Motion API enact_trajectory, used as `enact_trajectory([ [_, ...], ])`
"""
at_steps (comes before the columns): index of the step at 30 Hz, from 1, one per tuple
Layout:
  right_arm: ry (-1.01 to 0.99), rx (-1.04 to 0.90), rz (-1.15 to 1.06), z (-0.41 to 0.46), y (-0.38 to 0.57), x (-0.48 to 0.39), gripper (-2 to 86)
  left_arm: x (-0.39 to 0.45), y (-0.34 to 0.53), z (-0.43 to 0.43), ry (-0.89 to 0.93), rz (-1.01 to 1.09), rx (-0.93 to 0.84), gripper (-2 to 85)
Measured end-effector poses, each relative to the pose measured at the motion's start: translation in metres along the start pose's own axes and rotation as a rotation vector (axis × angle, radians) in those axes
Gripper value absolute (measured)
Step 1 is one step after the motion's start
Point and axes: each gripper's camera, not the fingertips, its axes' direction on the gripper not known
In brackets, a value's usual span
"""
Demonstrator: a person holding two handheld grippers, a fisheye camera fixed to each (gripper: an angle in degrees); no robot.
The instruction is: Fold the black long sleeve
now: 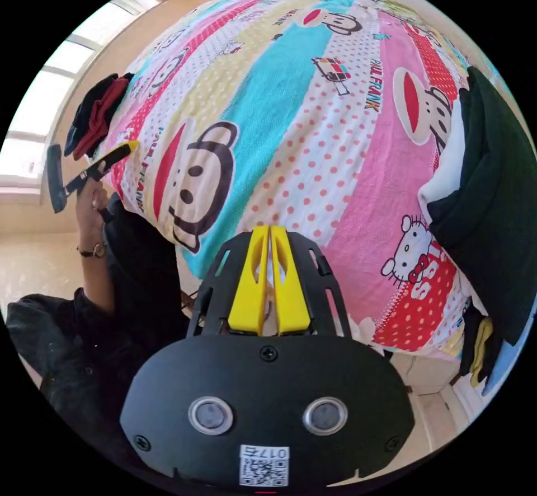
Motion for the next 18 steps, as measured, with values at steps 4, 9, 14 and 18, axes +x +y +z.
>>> enact_trajectory([
  [4, -0.142, 0.114, -0.183, -0.027, -0.068, -0.075, 2.9, -0.058, 0.006, -0.004, 0.353, -0.14, 0.059, 4.5],
  [9, -0.285, 0.097, -0.483, -0.021, -0.176, -0.228, 7.2, -0.102, 0.016, -0.052, 0.221, -0.255, 0.248, 4.0],
  [14, -0.343, 0.164, -0.793, -0.015, -0.233, -0.415, 10.5, -0.175, 0.046, -0.071, 0.267, -0.561, 0.387, 3.8],
  [18, -0.275, 0.258, -0.838, 0.01, -0.273, -0.515, 11.0, -0.197, 0.055, -0.079, 0.324, -0.667, 0.448, 3.5],
])
